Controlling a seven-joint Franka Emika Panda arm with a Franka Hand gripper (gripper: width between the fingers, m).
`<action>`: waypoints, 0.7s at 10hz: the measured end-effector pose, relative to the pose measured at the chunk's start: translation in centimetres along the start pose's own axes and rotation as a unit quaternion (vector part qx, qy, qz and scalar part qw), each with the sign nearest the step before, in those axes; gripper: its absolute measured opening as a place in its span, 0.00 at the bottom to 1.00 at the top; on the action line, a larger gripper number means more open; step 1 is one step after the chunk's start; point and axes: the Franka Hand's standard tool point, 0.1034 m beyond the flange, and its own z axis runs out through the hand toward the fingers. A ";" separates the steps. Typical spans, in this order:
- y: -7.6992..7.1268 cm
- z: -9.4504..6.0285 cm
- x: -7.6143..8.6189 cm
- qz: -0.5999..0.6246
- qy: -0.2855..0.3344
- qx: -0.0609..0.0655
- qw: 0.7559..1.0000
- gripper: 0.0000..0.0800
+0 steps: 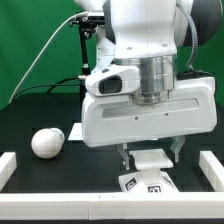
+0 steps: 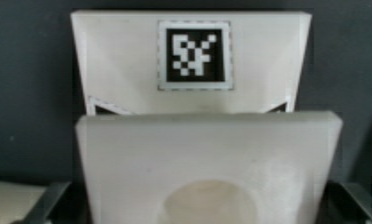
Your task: Assemble lamp
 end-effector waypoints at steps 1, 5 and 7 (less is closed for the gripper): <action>-0.6 0.0 -0.2 0.023 0.011 -0.001 1.000 0.67; -4.3 0.3 1.1 0.052 0.023 0.005 0.998 0.67; -5.7 0.4 1.9 0.065 0.022 0.008 0.998 0.67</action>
Offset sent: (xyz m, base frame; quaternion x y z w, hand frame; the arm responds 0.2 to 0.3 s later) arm 0.0102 0.0364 -0.0053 0.0005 0.0081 0.0512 0.9987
